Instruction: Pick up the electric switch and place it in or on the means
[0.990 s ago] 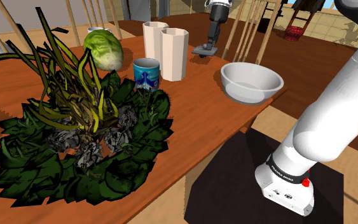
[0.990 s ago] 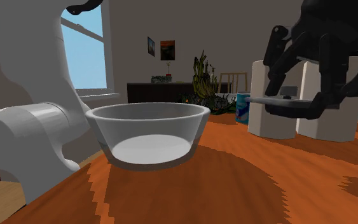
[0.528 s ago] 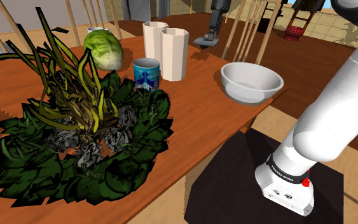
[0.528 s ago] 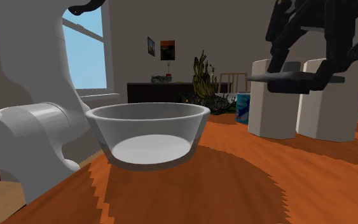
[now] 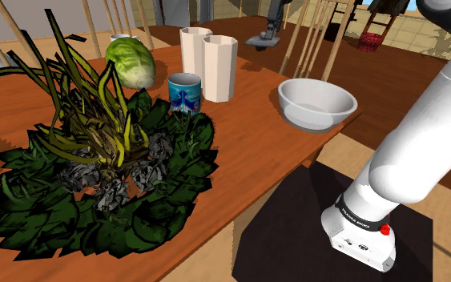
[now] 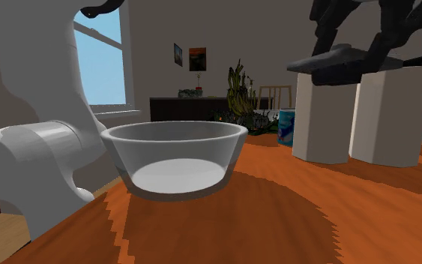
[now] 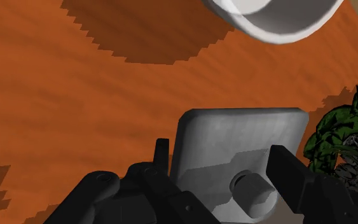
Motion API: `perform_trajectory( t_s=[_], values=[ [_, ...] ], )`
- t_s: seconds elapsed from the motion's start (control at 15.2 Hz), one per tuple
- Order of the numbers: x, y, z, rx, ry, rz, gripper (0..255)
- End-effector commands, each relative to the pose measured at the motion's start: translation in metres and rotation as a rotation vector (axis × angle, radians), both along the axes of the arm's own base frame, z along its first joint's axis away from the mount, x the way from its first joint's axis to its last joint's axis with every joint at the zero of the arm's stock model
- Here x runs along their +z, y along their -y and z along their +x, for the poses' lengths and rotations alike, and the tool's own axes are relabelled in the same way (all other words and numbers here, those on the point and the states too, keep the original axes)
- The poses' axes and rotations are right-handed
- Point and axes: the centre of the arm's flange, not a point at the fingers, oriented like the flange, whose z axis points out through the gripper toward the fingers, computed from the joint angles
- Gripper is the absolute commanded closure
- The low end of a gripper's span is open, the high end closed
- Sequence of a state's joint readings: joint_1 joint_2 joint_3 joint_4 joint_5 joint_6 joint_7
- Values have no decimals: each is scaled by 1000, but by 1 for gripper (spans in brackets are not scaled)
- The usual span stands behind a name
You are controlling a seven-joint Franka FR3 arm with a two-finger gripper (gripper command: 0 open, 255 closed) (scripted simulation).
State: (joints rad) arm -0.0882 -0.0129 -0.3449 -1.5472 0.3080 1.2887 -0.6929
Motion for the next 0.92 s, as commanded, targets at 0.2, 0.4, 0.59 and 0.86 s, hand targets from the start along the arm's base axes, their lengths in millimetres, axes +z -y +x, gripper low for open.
perform_trajectory(
  t_s=[0.2, 0.4, 0.59, 0.86],
  values=[
    [6, -10, -58, 0, 1, 0, 255],
    [8, -17, -97, 0, 1, 0, 255],
    [10, -25, -136, 0, 1, 0, 255],
    [12, -35, -188, 0, 1, 0, 255]
  ],
)
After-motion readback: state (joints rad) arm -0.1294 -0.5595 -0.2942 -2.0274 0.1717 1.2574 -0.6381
